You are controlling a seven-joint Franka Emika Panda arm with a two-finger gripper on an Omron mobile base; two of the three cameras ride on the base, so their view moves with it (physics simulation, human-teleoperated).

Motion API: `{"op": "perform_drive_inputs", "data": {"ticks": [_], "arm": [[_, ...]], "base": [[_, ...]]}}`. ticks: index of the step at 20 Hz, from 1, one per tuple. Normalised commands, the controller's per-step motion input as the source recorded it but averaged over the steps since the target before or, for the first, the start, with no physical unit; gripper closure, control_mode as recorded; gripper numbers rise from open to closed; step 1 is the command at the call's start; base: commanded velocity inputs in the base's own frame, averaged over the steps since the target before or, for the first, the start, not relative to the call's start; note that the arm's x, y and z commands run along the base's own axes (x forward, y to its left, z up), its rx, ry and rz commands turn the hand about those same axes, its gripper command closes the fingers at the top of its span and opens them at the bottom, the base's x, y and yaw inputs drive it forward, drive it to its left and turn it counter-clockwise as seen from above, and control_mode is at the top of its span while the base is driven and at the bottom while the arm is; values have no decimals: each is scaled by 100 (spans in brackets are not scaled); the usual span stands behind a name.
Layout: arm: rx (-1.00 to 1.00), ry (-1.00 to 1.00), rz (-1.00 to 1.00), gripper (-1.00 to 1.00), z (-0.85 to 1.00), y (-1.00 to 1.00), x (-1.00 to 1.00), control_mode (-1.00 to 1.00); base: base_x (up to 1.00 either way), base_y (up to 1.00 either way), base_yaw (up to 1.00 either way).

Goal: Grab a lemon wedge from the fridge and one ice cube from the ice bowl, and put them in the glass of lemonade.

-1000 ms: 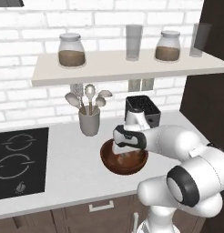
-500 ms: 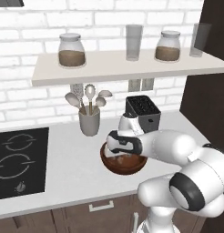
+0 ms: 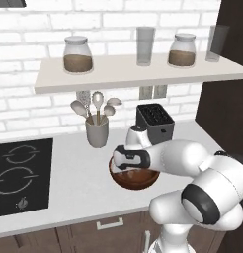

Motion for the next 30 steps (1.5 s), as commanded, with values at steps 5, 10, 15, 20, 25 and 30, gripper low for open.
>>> {"op": "perform_drive_inputs", "data": {"ticks": [5, 10, 15, 20, 25, 30], "arm": [[0, 0, -7, -100, -13, -8, 12, -100], [0, 0, -3, -100, 0, 0, 4, -100], [0, 0, -1, -100, 0, 0, 5, -100], [0, 0, 0, -100, -5, 0, 1, -100], [0, -4, 0, -100, 0, 0, -18, -100], [0, -3, 0, -100, 0, 0, -5, -100]], "base": [[0, 0, 0], [0, 0, 0], [0, 0, 0], [0, 0, 0], [0, 0, 0], [0, 0, 0]]}}
